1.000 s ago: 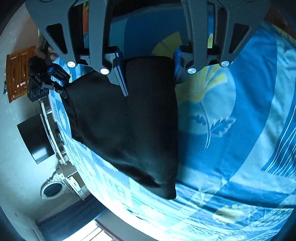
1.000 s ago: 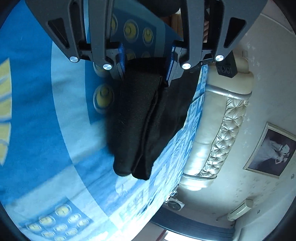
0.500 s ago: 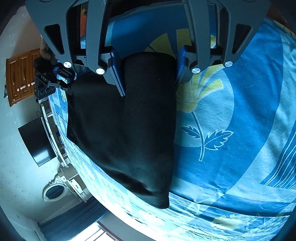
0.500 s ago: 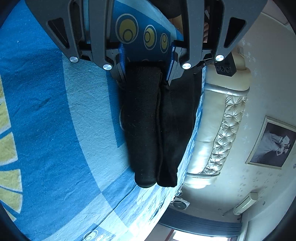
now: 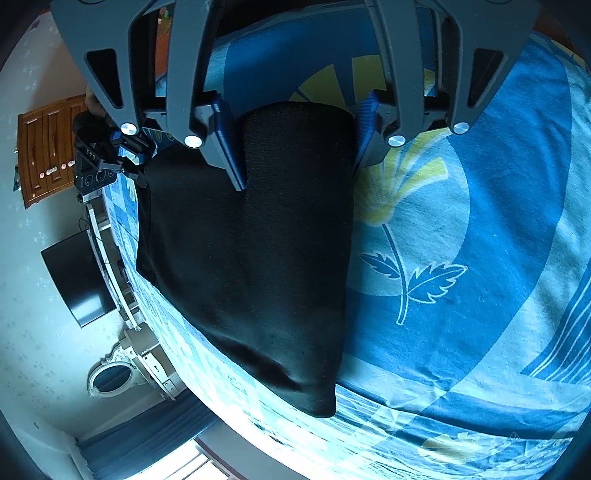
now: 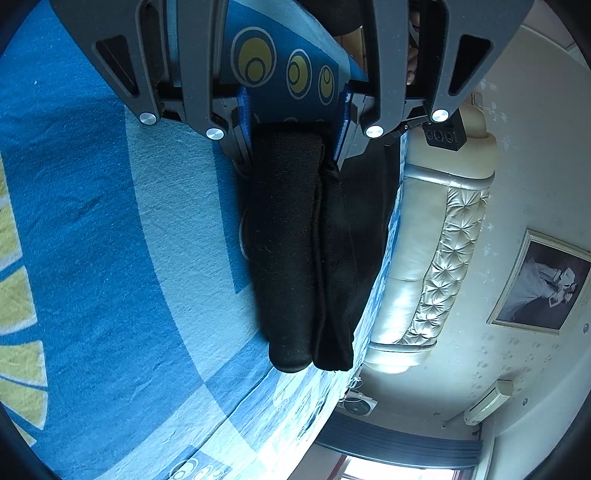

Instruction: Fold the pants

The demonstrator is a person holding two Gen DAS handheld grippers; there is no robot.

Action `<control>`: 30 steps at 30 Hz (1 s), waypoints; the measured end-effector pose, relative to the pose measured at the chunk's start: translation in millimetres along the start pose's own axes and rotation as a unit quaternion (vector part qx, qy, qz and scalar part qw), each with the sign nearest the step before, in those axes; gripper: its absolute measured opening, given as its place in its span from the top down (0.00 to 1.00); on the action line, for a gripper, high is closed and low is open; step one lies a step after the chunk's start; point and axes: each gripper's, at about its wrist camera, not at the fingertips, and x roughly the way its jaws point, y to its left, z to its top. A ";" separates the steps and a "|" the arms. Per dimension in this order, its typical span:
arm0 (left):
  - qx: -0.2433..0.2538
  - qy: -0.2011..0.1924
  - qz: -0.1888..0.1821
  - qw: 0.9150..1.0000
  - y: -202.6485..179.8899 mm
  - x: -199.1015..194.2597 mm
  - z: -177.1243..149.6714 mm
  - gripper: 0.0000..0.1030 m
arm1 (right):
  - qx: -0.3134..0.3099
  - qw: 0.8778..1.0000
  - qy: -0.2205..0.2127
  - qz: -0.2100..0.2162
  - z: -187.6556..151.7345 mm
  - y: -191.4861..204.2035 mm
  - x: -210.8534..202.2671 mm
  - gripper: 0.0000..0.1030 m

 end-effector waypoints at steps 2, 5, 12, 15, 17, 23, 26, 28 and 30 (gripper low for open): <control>-0.005 -0.003 -0.009 1.000 1.9 -0.2 -0.4 0.43 | 0.005 1.000 -0.001 0.009 1.1 -4.2 -2.2 0.65; -0.004 -0.007 -0.020 1.000 2.8 -0.8 -0.8 0.39 | 0.013 0.999 -0.007 0.032 0.8 -7.5 -6.1 0.59; 0.013 -0.013 -0.012 1.000 -5.7 -4.1 -7.5 0.27 | 0.078 0.991 -0.025 0.103 -6.9 -31.3 -28.7 0.57; 0.011 -0.012 -0.005 1.000 -8.4 -7.0 -10.9 0.25 | 0.099 0.987 -0.033 0.122 -13.2 -39.9 -40.6 0.57; 0.006 -0.014 0.000 1.000 -8.6 -9.1 -14.5 0.24 | 0.104 0.986 -0.035 0.123 -16.9 -43.0 -47.7 0.57; 0.016 -0.011 0.025 0.999 -14.7 -18.0 -30.6 0.20 | 0.103 0.988 -0.041 0.107 -28.0 -47.9 -67.1 0.57; 0.031 -0.010 0.052 0.998 -19.0 -23.3 -38.8 0.19 | 0.115 0.987 -0.050 0.100 -31.1 -49.8 -73.7 0.57; 0.039 -0.011 0.071 0.997 -22.5 -26.9 -43.4 0.19 | 0.116 0.988 -0.054 0.087 -35.1 -48.4 -78.1 0.57; 0.042 -0.015 0.088 0.995 -25.6 -31.9 -48.7 0.19 | 0.112 0.990 -0.055 0.071 -39.0 -46.3 -81.7 0.56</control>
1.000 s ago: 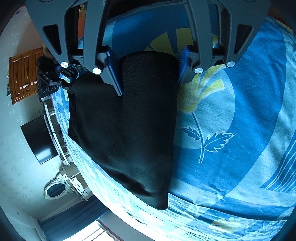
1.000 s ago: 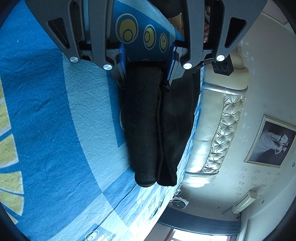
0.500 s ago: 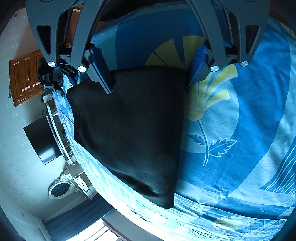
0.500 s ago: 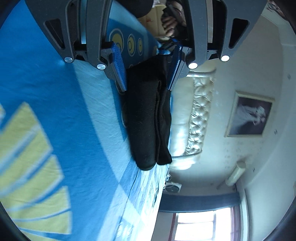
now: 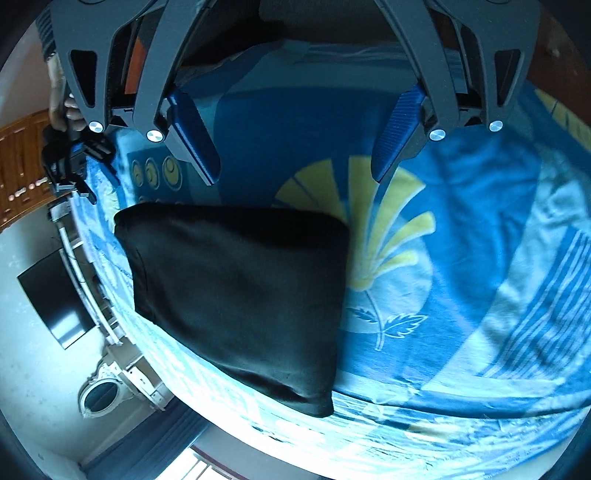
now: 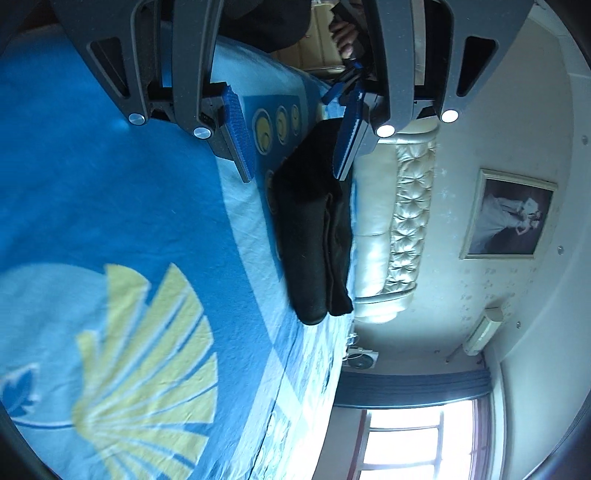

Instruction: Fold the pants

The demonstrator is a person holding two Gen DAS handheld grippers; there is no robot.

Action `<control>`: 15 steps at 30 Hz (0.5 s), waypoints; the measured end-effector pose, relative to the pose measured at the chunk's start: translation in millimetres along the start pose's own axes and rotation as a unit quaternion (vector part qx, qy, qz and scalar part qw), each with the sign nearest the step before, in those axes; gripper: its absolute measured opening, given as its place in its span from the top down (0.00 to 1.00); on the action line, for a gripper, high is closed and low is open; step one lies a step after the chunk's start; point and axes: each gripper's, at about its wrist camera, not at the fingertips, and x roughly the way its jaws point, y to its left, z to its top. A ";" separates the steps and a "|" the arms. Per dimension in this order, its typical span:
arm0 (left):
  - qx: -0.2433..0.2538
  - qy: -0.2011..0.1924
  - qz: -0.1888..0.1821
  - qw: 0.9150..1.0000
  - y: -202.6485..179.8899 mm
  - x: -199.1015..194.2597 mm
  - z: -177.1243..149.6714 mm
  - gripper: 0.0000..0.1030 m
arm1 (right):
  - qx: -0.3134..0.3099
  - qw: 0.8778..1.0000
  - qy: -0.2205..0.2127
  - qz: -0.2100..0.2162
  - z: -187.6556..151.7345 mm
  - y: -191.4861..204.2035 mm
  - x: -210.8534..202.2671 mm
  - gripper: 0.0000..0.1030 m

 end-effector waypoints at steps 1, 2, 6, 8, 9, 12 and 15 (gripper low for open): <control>0.001 -0.002 0.005 1.000 -1.3 -2.1 -2.6 0.19 | -0.004 1.000 -0.001 -0.010 -2.3 0.7 -2.7 0.56; 0.003 -0.004 0.011 1.000 -2.0 -5.2 -5.2 0.19 | -0.007 1.000 -0.003 -0.020 -4.9 1.9 -5.0 0.54; 0.016 -0.025 0.041 0.999 -9.5 -19.5 -13.3 0.19 | -0.038 0.996 -0.011 -0.078 -17.5 14.3 -10.0 0.35; 0.025 -0.037 0.055 0.997 -14.0 -26.3 -16.8 0.19 | -0.063 0.992 -0.015 -0.109 -25.3 25.3 -8.7 0.26; 0.032 -0.044 0.062 0.997 -16.4 -29.1 -18.3 0.18 | -0.076 0.989 -0.018 -0.124 -29.3 30.7 -7.9 0.25; 0.054 -0.064 0.086 0.993 -28.1 -38.8 -24.4 0.12 | -0.126 0.975 -0.023 -0.182 -42.8 44.8 -3.6 0.24; 0.065 -0.080 0.096 0.990 -36.3 -48.4 -30.4 0.12 | -0.175 0.955 -0.046 -0.234 -56.7 63.0 1.2 0.24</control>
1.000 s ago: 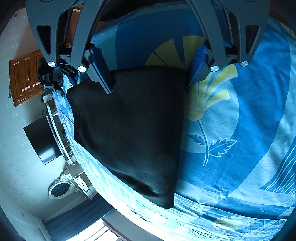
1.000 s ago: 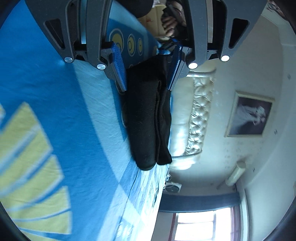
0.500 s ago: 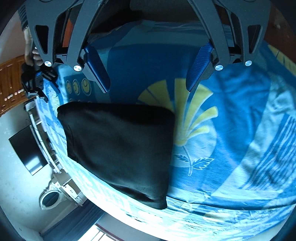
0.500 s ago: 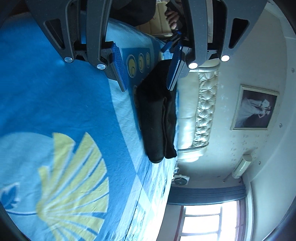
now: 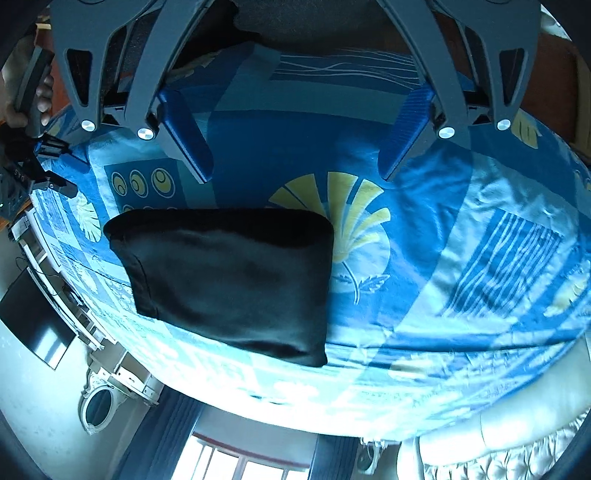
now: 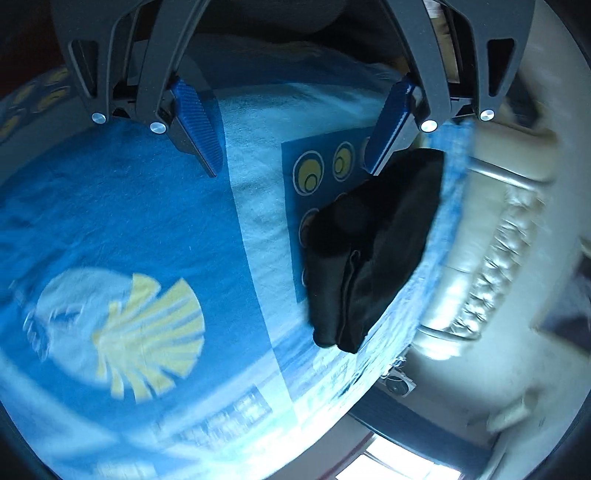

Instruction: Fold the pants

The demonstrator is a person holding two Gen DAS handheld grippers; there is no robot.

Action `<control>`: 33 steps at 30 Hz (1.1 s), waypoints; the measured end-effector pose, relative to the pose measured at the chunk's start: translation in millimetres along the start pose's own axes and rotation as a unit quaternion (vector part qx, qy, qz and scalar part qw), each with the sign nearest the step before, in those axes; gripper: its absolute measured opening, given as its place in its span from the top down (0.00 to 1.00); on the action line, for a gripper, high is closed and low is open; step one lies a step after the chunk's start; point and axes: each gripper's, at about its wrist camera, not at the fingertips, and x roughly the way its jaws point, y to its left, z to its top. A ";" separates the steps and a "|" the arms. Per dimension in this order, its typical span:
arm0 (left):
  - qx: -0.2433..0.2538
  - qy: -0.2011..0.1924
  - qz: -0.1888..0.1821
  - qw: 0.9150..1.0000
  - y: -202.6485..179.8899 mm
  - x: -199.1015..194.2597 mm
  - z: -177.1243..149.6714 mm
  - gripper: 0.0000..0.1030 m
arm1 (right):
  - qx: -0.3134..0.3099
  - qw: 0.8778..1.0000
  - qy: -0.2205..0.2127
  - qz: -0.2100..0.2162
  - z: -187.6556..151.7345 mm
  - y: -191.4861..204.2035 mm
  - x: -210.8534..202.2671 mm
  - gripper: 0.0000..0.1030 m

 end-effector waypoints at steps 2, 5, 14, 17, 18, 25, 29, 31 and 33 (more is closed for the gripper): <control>0.012 -0.008 0.008 1.000 -5.5 -6.5 -3.1 0.12 | -0.031 0.999 -0.020 -0.039 -5.0 16.7 -4.6 0.24; 0.031 -0.019 0.022 0.999 -13.8 -13.8 -8.2 0.11 | -0.074 0.993 -0.043 -0.076 -14.7 37.9 -9.6 0.21; 0.012 -0.031 0.027 0.999 -20.7 -18.4 -12.9 0.11 | -0.203 0.967 -0.074 -0.133 -39.2 83.7 -10.7 0.21; 0.016 -0.035 0.038 0.999 -21.8 -17.8 -14.0 0.11 | -0.208 0.966 -0.075 -0.131 -40.4 88.9 -8.9 0.20; 0.018 -0.037 0.043 0.998 -22.1 -18.2 -14.1 0.11 | -0.207 0.967 -0.073 -0.131 -40.8 89.5 -8.0 0.20; 0.027 -0.045 0.050 0.997 -25.4 -20.4 -14.2 0.08 | -0.197 0.969 -0.068 -0.133 -44.8 88.2 -6.9 0.20; 0.038 -0.047 0.051 0.997 -28.2 -20.6 -14.5 0.08 | -0.189 0.971 -0.066 -0.133 -44.3 85.3 -6.0 0.20; 0.040 -0.048 0.050 0.997 -29.2 -21.5 -14.6 0.08 | -0.188 0.971 -0.065 -0.133 -44.3 84.9 -5.6 0.20; 0.042 -0.049 0.052 0.997 -30.3 -21.6 -14.7 0.07 | -0.188 0.971 -0.065 -0.134 -44.9 85.1 -5.2 0.20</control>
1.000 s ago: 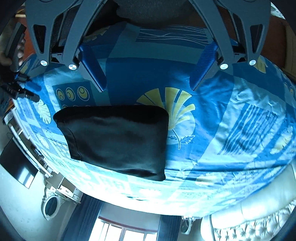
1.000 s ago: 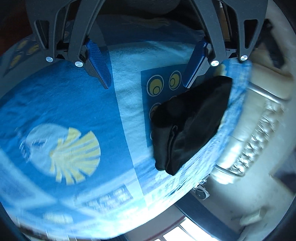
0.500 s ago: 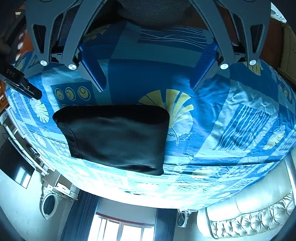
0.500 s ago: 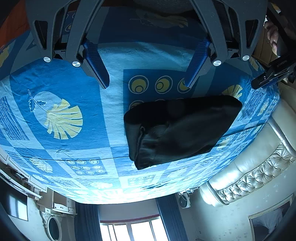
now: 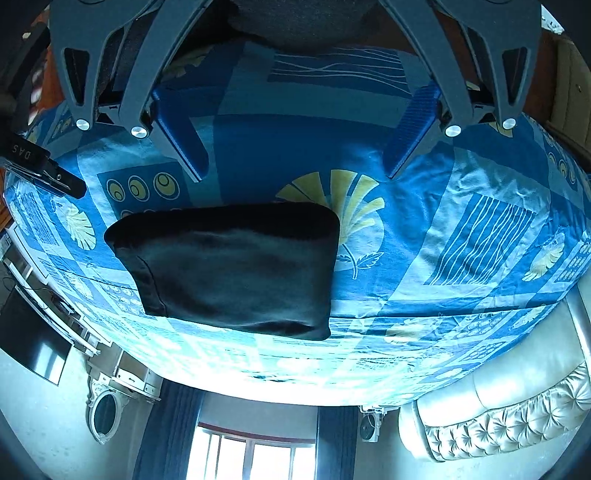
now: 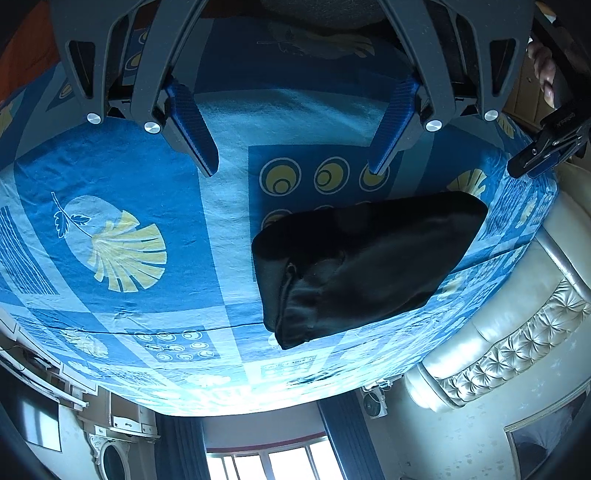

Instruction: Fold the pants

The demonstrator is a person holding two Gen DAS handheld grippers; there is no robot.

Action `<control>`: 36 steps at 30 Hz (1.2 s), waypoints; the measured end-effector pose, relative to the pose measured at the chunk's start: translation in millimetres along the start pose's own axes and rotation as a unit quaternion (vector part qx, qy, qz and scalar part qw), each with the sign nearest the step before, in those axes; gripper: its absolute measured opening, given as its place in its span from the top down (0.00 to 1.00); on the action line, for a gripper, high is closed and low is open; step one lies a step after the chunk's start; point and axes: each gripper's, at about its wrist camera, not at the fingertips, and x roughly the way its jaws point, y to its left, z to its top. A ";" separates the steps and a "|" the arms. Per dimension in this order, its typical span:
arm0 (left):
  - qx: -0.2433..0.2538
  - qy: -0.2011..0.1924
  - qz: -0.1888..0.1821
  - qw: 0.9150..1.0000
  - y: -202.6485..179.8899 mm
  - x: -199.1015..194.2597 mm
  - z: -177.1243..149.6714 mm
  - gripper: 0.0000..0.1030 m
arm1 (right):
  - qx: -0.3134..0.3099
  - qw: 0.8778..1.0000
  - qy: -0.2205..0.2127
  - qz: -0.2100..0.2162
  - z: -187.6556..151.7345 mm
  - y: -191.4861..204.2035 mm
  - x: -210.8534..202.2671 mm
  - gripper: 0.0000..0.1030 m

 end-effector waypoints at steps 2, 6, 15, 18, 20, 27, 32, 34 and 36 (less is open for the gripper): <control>0.007 -0.003 0.001 1.000 -1.6 -1.0 0.3 0.07 | 0.000 1.000 0.000 0.000 -0.1 0.1 0.1 0.20; 0.019 -0.009 0.005 1.000 -5.3 -2.4 0.6 0.07 | 0.002 1.000 0.002 -0.001 -1.1 -0.5 1.3 0.20; 0.029 -0.014 0.013 0.999 -9.7 -4.0 0.2 0.07 | 0.010 1.000 0.010 0.004 -2.0 -2.9 5.0 0.20; 0.029 -0.011 0.013 0.999 -10.2 -3.5 0.0 0.06 | 0.008 1.000 0.010 0.004 -2.3 -2.3 5.3 0.20; 0.030 -0.009 0.016 0.999 -10.0 -2.7 -0.2 0.06 | 0.008 1.000 0.011 0.004 -3.1 -2.3 5.9 0.20; 0.029 -0.013 0.016 0.999 -9.3 -4.1 0.5 0.06 | 0.013 1.000 0.015 -0.003 -4.7 -4.2 8.3 0.20; 0.037 -0.013 0.024 0.999 -13.3 -4.7 0.2 0.06 | 0.011 1.000 0.018 -0.005 -5.9 -3.9 10.0 0.20; 0.038 -0.015 0.021 0.999 -14.4 -5.7 0.2 0.05 | 0.010 1.000 0.019 -0.005 -6.3 -3.3 9.9 0.20; 0.039 -0.016 0.019 0.999 -15.1 -6.1 0.2 0.05 | 0.008 1.000 0.019 -0.005 -6.9 -2.5 10.0 0.19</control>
